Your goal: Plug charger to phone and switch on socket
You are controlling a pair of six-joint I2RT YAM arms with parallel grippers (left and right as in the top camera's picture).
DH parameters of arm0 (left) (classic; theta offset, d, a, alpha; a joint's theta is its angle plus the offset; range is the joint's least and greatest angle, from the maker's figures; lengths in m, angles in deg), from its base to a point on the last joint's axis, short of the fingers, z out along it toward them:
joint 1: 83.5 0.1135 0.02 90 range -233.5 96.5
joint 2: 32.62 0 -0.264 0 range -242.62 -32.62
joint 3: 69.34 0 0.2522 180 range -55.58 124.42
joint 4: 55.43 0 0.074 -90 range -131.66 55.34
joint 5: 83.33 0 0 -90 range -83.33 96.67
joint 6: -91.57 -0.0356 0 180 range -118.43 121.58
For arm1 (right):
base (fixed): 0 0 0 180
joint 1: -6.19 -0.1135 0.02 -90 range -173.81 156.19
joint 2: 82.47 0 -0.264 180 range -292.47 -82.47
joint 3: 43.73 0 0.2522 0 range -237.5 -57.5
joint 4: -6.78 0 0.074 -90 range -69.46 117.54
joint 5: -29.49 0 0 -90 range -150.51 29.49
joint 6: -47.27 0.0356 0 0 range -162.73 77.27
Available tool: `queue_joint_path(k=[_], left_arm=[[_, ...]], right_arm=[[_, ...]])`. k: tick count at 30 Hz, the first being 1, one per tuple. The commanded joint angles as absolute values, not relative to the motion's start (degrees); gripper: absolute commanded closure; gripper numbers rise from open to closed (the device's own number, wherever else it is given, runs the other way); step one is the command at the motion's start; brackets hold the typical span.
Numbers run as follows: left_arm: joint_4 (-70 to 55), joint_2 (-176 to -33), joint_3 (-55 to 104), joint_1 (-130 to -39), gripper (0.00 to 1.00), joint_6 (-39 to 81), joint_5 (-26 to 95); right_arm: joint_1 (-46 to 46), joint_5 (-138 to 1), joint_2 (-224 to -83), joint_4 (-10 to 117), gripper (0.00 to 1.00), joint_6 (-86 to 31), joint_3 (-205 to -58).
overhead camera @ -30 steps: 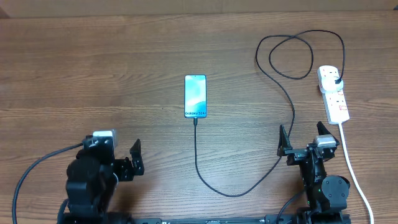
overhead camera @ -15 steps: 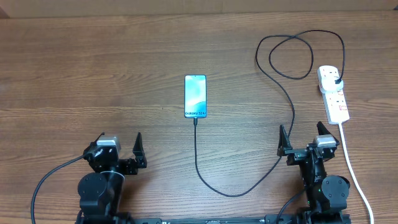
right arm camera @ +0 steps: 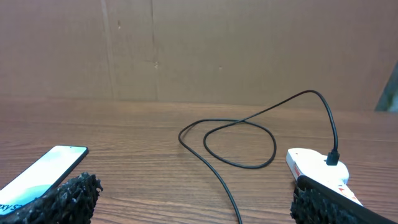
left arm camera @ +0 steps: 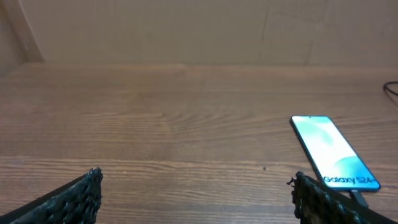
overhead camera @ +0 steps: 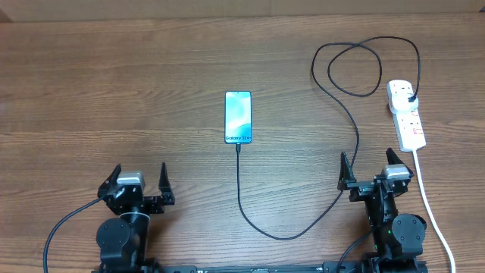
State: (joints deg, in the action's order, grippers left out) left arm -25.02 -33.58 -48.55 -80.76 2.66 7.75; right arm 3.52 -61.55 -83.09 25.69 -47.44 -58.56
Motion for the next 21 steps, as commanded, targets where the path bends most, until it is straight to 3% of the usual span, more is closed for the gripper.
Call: queue_joint_path(k=[1,9,21], left_arm=[[-28.36,-32.81,-50.78,-80.41,0.00,1.30,7.97],[-37.48,-32.81,-55.37,-80.43,0.00,1.30,7.75],[-37.22,-32.81,-55.33,-80.52,0.00,0.23,7.12]], right_arm=[[3.32,-61.20,-82.64,25.41,0.00,-47.28,-57.99],[3.32,-61.20,-82.64,25.41,0.00,-47.26,-57.99],[3.32,-61.20,-82.64,25.41,0.00,-47.26,-57.99]])
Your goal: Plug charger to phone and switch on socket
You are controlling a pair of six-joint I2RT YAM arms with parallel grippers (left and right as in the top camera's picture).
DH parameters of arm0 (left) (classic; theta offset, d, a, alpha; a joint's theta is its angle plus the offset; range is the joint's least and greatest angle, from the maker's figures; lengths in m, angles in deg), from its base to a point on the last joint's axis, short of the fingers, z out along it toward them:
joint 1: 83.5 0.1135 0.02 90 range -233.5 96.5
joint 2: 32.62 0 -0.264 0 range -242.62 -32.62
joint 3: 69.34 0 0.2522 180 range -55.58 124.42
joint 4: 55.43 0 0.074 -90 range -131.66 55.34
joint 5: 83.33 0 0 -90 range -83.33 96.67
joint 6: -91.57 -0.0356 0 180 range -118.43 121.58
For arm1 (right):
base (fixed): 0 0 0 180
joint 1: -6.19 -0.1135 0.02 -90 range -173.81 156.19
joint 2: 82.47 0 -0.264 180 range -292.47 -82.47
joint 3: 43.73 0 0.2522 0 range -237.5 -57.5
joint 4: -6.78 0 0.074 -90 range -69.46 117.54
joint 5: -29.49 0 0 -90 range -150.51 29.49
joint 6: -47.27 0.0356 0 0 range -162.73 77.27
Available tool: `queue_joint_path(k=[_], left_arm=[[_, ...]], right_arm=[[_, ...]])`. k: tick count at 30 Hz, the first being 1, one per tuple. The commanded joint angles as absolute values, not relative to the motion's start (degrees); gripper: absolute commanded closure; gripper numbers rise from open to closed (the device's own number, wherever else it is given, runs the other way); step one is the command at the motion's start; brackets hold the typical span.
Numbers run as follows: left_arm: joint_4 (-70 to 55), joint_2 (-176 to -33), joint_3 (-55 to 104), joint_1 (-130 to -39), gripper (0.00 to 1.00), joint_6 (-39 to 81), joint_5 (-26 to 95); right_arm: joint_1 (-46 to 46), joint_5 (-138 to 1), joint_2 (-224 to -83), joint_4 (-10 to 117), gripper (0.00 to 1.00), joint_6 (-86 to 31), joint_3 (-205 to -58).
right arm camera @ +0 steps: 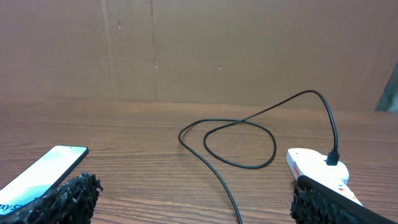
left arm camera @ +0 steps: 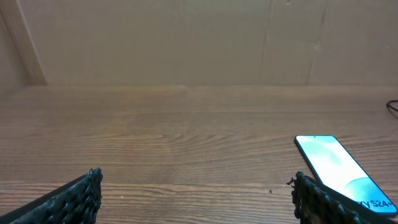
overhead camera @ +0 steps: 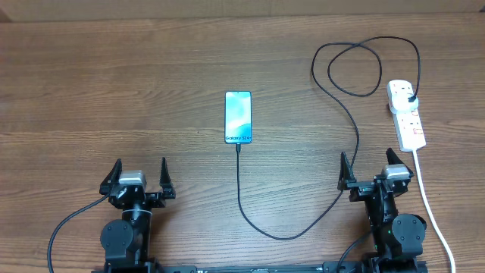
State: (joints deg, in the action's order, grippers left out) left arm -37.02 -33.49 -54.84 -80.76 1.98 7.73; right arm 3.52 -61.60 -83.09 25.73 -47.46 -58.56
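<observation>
A phone (overhead camera: 238, 117) with a lit screen lies face up mid-table, also seen in the left wrist view (left arm camera: 339, 167) and the right wrist view (right arm camera: 38, 171). A black charger cable (overhead camera: 239, 189) meets its near end, loops across the table (right arm camera: 239, 140) and ends in a plug on the white socket strip (overhead camera: 406, 115) at the right (right arm camera: 320, 168). My left gripper (overhead camera: 139, 179) is open near the front edge, left of the phone. My right gripper (overhead camera: 372, 171) is open just in front of the strip. Neither holds anything.
The strip's white lead (overhead camera: 433, 216) runs down the right side past my right arm. A cardboard wall (right arm camera: 199, 46) stands behind the wooden table (overhead camera: 114, 83).
My left gripper has turned slightly, so it now points straight up the table and the phone sits further right in its view. The right arm, phone, cable and strip are unchanged.
</observation>
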Motion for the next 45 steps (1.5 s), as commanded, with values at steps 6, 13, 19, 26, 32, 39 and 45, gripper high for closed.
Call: queue_joint_path(k=[6,13,19,26,32,39,45], left_arm=[[-37.26,-32.81,-55.33,-80.52,0.00,0.97,5.33],[-37.39,-32.81,-55.33,-80.52,0.00,5.50,3.21],[-37.37,-32.81,-55.33,-80.52,0.00,4.34,3.36],[-37.39,-32.83,-55.33,-80.52,0.00,3.25,5.00],[-37.39,-32.83,-55.33,-80.52,0.00,3.25,5.02],[-37.39,-32.83,-55.30,-80.52,0.00,3.25,5.02],[-37.39,-32.83,-55.30,-80.52,0.00,3.25,5.02]], right_arm=[[3.32,-61.20,-82.64,25.41,0.00,-47.26,-57.99],[3.32,-61.20,-82.64,25.41,0.00,-47.26,-57.97],[3.32,-61.20,-82.64,25.41,0.00,-47.26,-57.99],[3.32,-61.20,-82.64,25.41,0.00,-47.26,-57.99],[3.32,-61.20,-82.64,25.41,0.00,-47.28,-57.99],[3.32,-61.20,-82.64,25.41,0.00,-47.28,-57.99],[3.32,-61.20,-82.64,25.41,0.00,-47.26,-57.99]])
